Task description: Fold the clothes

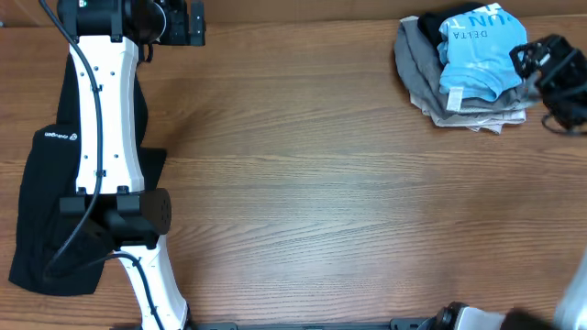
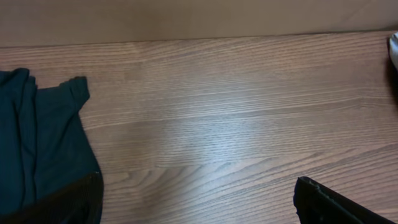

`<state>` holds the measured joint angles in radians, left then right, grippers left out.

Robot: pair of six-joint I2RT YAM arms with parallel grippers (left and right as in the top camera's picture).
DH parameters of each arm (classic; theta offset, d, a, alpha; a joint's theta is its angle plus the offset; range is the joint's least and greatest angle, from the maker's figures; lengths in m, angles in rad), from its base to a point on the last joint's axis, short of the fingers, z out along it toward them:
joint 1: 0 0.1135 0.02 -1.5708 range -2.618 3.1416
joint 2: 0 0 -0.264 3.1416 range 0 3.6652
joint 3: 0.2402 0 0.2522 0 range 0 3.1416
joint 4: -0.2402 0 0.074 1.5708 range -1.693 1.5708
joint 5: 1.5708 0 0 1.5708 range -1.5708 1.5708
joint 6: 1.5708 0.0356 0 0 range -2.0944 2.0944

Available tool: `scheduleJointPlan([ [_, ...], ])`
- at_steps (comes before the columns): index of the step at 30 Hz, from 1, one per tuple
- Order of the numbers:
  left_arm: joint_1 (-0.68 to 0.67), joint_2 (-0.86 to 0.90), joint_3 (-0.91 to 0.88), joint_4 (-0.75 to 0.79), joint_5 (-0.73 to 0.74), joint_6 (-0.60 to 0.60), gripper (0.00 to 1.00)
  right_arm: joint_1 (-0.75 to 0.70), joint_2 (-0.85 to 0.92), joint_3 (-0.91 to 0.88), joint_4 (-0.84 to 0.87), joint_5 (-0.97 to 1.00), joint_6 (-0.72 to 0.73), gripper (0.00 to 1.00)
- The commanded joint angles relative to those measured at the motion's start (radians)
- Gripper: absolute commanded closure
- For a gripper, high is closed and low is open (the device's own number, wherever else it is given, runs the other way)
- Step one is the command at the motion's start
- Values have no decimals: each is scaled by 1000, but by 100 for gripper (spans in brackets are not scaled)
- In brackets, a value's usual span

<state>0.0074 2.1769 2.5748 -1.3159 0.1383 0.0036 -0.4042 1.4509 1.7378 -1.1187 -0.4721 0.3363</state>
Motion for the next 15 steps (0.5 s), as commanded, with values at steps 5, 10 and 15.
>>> scheduleJointPlan([
  [5, 3, -6, 18, -1, 11, 16, 0, 5, -258, 28, -233, -98, -30, 0],
  [10, 3, -6, 18, 0, 11, 16, 0, 5, -323, 28, -299, -97, -31, 0],
  [15, 3, -6, 18, -1, 11, 16, 0, 5, -342, 27, -383, 72, -116, 0],
])
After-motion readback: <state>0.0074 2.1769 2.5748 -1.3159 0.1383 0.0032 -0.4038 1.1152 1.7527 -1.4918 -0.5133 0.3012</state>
